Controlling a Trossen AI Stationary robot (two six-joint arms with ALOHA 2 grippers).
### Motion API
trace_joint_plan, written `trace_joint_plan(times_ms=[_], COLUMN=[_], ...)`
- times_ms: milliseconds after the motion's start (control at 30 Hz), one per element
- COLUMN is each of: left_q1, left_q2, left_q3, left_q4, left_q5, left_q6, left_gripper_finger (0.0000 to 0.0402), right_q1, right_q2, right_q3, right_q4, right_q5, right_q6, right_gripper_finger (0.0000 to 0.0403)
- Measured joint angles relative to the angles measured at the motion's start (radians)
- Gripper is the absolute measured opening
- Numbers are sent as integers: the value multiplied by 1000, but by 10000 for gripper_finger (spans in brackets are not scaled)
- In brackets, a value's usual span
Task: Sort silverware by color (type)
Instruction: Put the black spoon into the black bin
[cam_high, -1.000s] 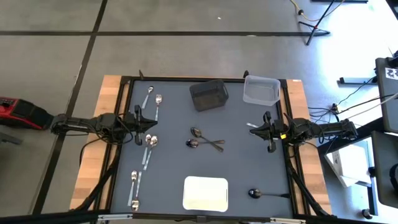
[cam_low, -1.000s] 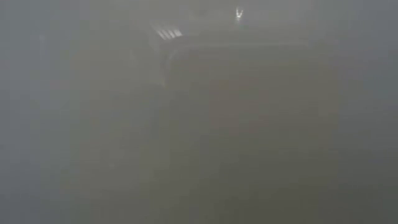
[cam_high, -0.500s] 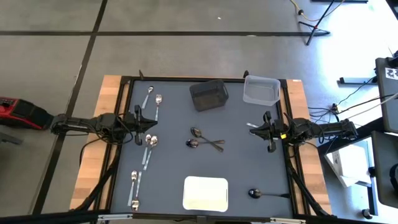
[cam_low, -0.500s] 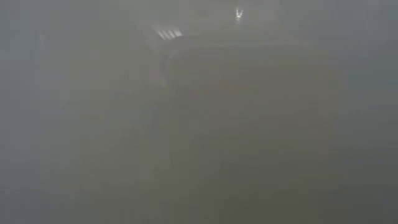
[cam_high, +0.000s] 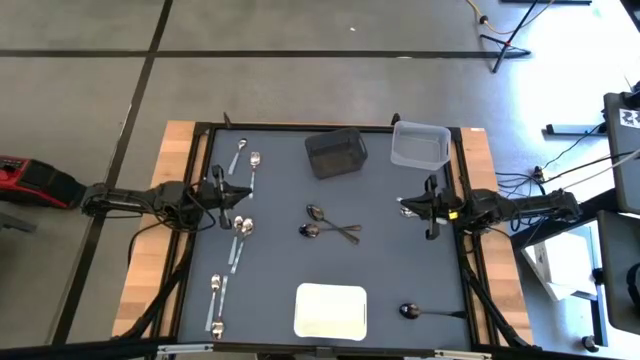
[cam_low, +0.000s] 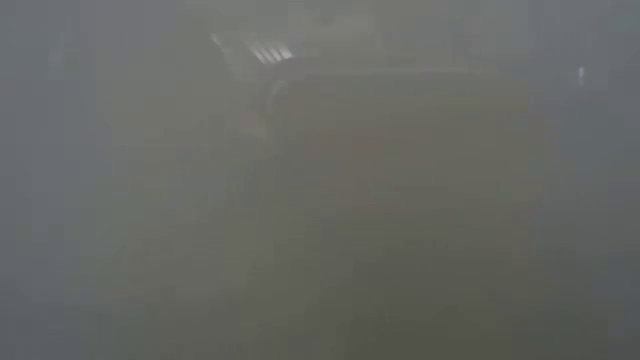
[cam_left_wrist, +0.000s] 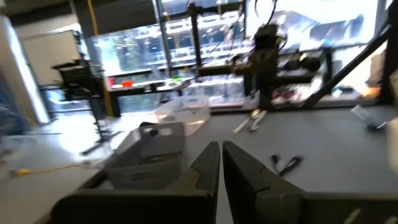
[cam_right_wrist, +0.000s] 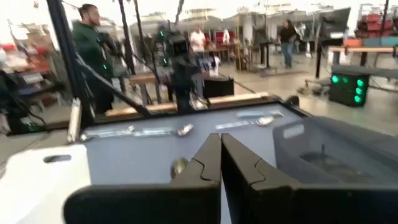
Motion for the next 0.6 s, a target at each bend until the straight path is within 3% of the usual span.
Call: trace_joint_plan(times_ms=[167,300,600], left_q1=[0,2,29], left_q2=[0,10,291], left_q3=[0,0,0], left_q4=[145,276,445], left_q5=[35,35,42], left_q6=[-18,-6,-120], left_gripper_finger=[15,15,15], right_q1=[-19,-73,-165], right_q2=[227,444,907], right_q3=[65,146,361], right_q4=[36,41,45], right_q5=[15,-38,-192], right_q6=[22,15,-29], right_gripper_finger=[3,3,3])
